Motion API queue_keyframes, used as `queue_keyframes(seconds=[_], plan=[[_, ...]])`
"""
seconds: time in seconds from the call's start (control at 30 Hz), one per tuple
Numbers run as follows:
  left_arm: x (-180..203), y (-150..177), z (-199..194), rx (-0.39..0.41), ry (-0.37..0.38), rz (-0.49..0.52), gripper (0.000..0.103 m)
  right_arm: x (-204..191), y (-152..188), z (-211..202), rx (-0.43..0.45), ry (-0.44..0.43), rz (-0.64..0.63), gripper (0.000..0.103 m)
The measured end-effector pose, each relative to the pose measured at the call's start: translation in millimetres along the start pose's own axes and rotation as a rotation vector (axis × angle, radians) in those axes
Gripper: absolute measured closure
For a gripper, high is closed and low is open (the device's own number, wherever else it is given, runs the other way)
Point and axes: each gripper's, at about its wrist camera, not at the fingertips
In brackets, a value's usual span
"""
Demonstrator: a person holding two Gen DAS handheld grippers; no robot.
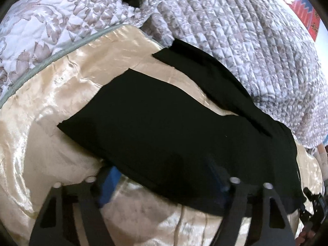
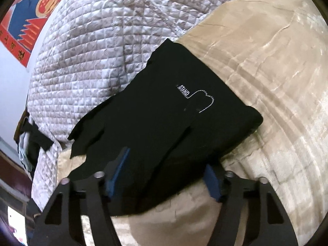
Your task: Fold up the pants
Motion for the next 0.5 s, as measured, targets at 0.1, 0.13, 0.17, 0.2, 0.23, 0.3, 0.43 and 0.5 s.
queue_keyframes(seconds=[0.1, 0.13, 0.17, 0.2, 0.23, 0.3, 0.43, 0.5], plan=[[-4.2, -2.5, 4.6, -0.011, -0.021, -0.025, 0.058, 3.8, -2.6, 0.8, 0.011, 0.005, 0.018, 0.057], [-5.7, -2.9, 5.7, -0.015, -0.028, -0.034, 0.068, 5.3, -4.2, 1.6, 0.014, 0.008, 0.024, 0.062], [-8.3, -3.6, 6.7, -0.018, -0.034, -0.047, 0.079, 7.5, -5.3, 1.9, 0.016, 0.011, 0.034, 0.07], [-10.6, -4.5, 8.6, -0.025, -0.038, -0.059, 0.084, 9.4, -6.6, 2.7, 0.016, 0.013, 0.044, 0.075], [-12.5, -4.8, 9.8, -0.029, -0.043, -0.069, 0.091, 13.3, -8.5, 3.9, 0.015, 0.012, 0.065, 0.078], [-14.0, -6.2, 11.5, -0.03, -0.044, -0.079, 0.097, 18.3, -10.9, 5.1, 0.015, 0.015, 0.091, 0.089], [-8.9, -8.6, 8.1, -0.022, -0.054, -0.06, 0.099, 18.9, -12.5, 4.2, 0.01, 0.011, 0.105, 0.098], [-6.5, -10.2, 3.7, -0.013, -0.056, -0.052, 0.099, 16.5, -13.2, 1.1, 0.01, 0.002, 0.102, 0.101]])
Point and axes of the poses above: each gripper's, at about its wrist camera, not at the fingertips, and z roughly the way its jaws point, x to its right, y to its underside, and after that the axes turned 7 degrees about z, right-handed
